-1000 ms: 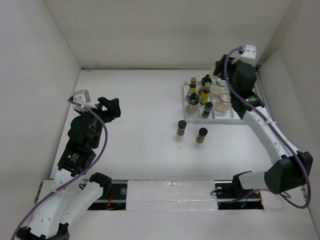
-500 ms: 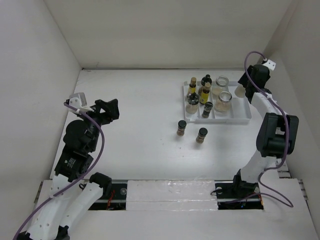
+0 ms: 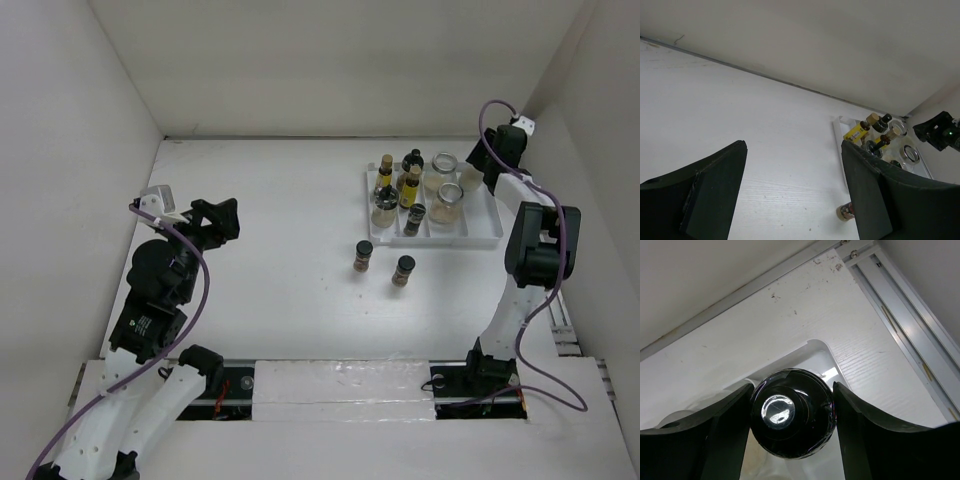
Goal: Organize the condiment bottles
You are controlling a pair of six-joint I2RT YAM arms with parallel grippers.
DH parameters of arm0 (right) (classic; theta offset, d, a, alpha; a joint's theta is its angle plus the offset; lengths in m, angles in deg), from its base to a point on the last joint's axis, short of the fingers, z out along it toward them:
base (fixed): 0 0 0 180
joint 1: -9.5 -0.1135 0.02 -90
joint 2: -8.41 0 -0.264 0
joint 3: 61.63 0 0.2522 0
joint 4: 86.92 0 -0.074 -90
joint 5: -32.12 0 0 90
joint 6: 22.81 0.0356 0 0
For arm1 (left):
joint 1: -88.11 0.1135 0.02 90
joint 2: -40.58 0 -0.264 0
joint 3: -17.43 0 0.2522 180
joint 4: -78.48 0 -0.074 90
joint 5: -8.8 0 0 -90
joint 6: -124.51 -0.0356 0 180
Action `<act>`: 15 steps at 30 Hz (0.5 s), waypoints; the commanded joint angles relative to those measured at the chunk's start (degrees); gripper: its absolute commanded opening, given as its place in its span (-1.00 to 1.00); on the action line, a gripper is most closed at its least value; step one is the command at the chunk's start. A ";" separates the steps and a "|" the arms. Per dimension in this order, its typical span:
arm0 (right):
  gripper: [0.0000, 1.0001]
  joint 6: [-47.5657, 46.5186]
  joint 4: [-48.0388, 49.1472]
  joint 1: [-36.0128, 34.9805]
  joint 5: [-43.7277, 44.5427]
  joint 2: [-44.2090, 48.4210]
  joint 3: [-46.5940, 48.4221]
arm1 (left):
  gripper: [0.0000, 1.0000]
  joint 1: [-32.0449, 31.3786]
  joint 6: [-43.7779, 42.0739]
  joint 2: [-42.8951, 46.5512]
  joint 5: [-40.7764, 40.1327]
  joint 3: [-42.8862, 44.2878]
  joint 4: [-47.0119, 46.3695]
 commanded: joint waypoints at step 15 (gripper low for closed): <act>0.69 -1.17 6.21 -2.19 -3.03 21.46 -7.41 | 0.45 0.24 -0.27 -1.08 0.00 0.38 -2.69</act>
